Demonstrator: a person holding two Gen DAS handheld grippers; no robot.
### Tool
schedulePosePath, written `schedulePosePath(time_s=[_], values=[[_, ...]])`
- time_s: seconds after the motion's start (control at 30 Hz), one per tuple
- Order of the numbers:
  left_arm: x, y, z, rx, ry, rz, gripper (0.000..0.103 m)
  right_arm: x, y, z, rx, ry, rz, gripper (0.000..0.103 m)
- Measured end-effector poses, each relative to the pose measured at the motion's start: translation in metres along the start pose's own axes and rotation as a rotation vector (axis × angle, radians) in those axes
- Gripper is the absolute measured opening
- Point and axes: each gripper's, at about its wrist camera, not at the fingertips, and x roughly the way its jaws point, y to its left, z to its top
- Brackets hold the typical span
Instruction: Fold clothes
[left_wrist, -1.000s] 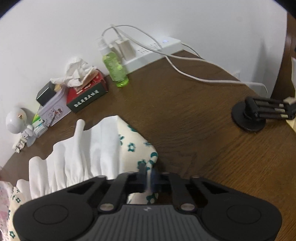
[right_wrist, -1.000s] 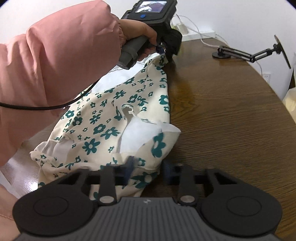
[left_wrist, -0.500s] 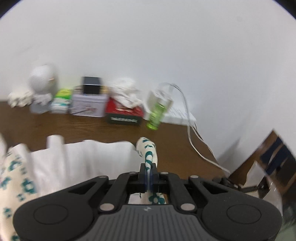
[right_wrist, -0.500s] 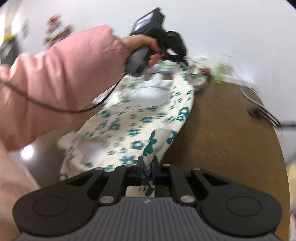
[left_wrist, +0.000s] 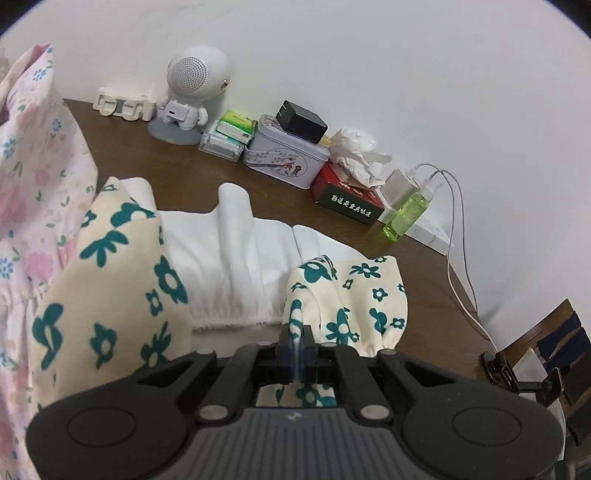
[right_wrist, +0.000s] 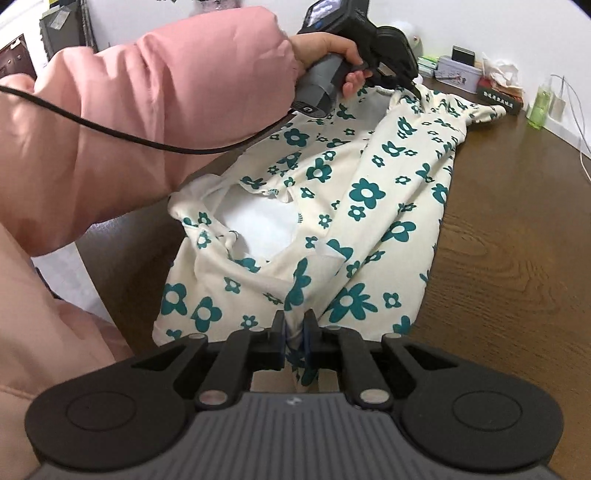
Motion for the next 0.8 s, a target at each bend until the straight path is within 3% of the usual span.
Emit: schedulePosePath(time_s=[0.13, 0.23, 0.3, 0.4, 0.6, 0.73, 0.8], values=[[0.001, 0.003, -0.005, 0.007, 0.013, 0.030, 0.009, -0.001, -0.003, -0.002, 0.032, -0.002, 0.032, 0.020], [0.001, 0.004, -0.008, 0.021, 0.028, 0.052, 0.024, -0.007, -0.010, -0.004, 0.070, -0.018, 0.073, 0.031], [-0.004, 0.002, -0.008, 0.037, 0.021, 0.071, 0.044, -0.015, -0.015, -0.005, 0.106, -0.038, 0.098, 0.040], [-0.016, -0.010, -0.001, 0.099, -0.008, 0.086, 0.058, -0.034, -0.031, -0.009, 0.162, -0.091, 0.105, 0.043], [-0.013, -0.069, 0.014, 0.298, 0.007, 0.069, 0.067, -0.029, -0.051, -0.006, 0.218, -0.133, 0.079, 0.045], [0.027, -0.112, 0.011, 0.440, 0.112, 0.187, 0.067, -0.002, -0.049, -0.003, 0.212, -0.105, 0.100, 0.045], [0.046, -0.120, 0.005, 0.452, 0.136, 0.209, 0.066, 0.003, -0.050, -0.003, 0.216, -0.108, 0.108, 0.045]])
